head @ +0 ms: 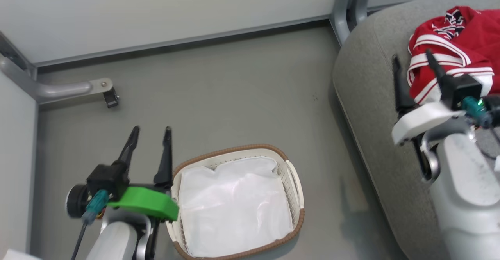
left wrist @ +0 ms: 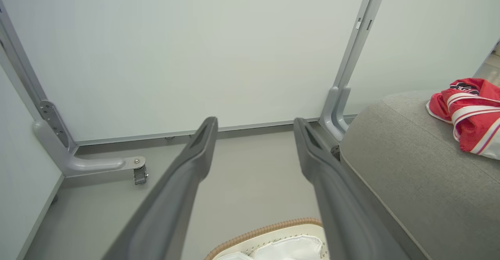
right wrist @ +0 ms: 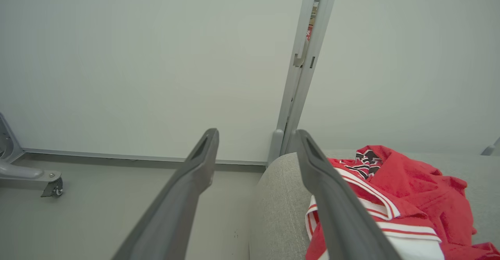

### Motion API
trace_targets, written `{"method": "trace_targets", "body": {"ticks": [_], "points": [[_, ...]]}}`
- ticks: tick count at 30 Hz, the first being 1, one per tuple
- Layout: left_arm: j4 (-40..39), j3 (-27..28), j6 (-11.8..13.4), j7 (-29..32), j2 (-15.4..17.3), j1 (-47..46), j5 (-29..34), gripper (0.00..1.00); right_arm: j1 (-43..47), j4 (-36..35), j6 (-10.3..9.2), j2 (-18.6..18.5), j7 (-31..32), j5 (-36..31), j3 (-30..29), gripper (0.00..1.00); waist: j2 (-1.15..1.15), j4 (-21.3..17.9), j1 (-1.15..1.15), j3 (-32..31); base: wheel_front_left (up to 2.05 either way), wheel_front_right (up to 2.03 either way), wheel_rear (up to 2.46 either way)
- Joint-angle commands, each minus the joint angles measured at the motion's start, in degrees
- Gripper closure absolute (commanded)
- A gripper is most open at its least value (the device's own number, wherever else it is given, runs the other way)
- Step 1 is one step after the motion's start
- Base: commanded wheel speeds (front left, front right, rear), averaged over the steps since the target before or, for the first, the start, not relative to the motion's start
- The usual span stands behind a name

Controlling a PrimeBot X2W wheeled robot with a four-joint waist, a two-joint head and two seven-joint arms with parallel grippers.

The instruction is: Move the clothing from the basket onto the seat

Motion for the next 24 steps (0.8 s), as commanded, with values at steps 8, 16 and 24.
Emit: {"method": "trace_targets", "body": {"ticks": [8,16,24], "points": [[-2.04,9.38,-0.45,-0.02,-3.18,9.77,2.16,0.00,11.59,-6.34,-0.08,4.97,-0.09,-1.41,-0.36,0.00,0.00,3.83,0.00,-4.96,0.00,0.00,0.00],[-4.23,14.82,-2.84,-0.02,-5.87,16.79,3.68,0.00,20.89,-10.99,-0.08,6.40,-0.08,1.84,0.83,0.00,0.00,4.38,0.00,-6.45,0.00,0.00,0.00],[-5.26,17.18,-4.75,-0.03,-7.58,20.22,5.42,0.00,25.75,-12.06,-0.08,6.44,-0.08,5.21,3.60,0.00,0.00,4.59,0.00,-7.45,0.00,0.00,0.00]]}}
